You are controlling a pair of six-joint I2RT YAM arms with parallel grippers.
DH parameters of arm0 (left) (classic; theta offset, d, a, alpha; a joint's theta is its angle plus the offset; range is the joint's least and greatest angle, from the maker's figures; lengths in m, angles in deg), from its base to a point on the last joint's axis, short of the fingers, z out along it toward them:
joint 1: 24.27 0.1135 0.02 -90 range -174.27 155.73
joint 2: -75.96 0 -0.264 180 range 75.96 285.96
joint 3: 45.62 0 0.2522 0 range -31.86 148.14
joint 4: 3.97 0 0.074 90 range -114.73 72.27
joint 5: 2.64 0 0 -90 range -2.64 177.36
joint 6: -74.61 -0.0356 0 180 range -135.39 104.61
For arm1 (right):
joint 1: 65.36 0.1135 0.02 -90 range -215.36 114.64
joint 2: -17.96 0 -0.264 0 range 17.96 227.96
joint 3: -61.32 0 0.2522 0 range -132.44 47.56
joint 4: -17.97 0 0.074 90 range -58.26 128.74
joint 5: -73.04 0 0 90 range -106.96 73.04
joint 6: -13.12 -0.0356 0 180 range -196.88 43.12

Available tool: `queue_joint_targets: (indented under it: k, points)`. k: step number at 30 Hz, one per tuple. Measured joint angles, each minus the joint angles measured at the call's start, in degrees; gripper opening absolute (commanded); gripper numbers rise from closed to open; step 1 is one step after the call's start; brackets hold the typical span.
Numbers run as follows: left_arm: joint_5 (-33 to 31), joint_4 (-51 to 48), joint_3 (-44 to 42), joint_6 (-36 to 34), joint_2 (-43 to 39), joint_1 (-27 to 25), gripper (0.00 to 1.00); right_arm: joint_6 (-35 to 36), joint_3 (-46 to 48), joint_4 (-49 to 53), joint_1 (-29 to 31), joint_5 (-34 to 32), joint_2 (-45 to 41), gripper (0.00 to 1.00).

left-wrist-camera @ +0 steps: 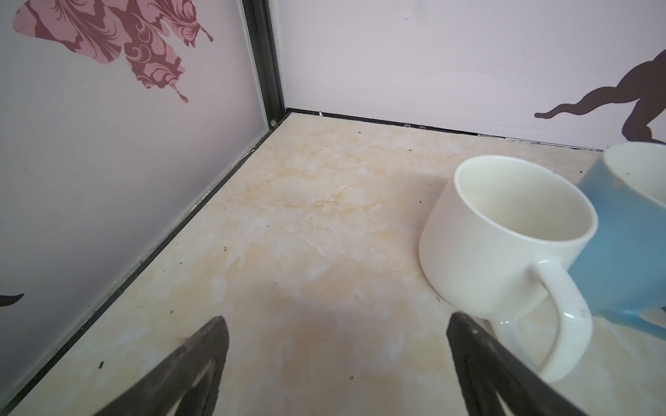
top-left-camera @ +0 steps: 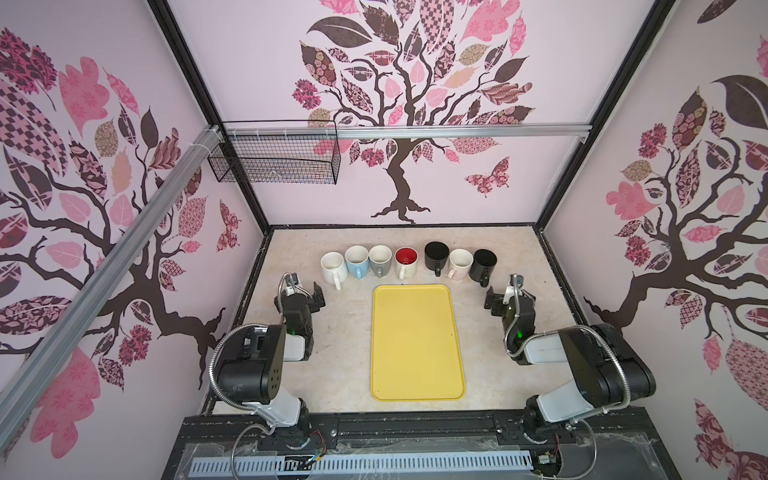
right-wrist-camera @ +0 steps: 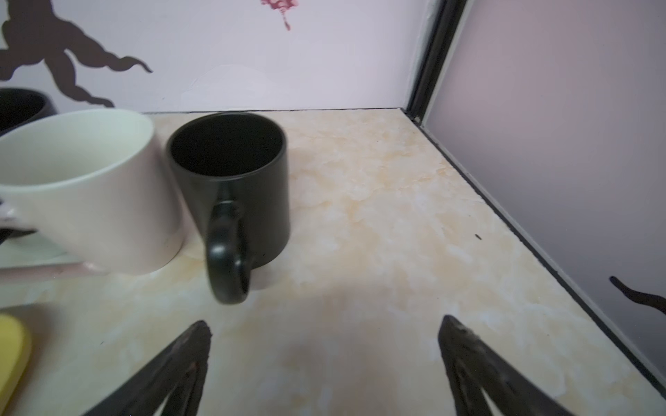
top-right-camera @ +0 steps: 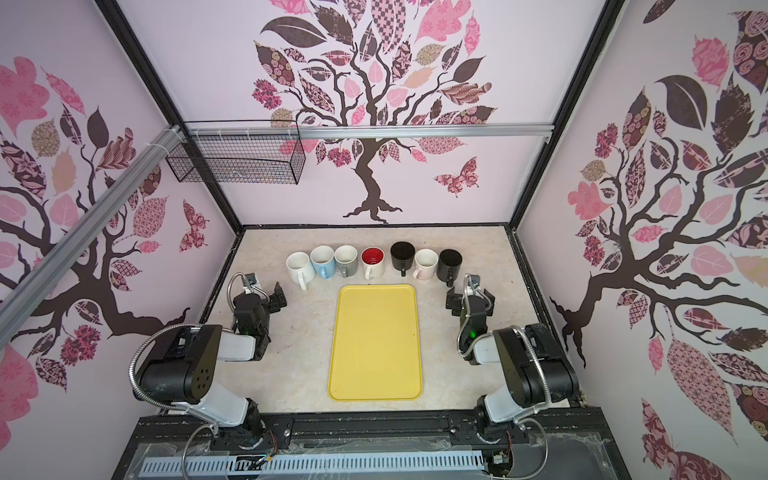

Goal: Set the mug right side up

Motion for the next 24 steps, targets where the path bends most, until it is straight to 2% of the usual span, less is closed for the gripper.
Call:
queue_joint_targets:
  k: [2, 8, 24]
  points:
    - [0.0, 0.0, 0.0, 0.0, 0.0, 0.0, 0.97, -1.5, 0.5, -1.7, -2.8, 2.2, 0.7, 1.00]
    - [0.0, 0.1, 0.0, 0.0, 0.0, 0.0, 0.97, -3.1, 0.6, -1.6, -2.7, 6.4, 0.6, 1.00]
    - [0.0, 0.3, 0.0, -0.2, 0.0, -0.2, 0.97, -3.6, -0.4, -0.6, -2.4, 7.4, 0.9, 1.00]
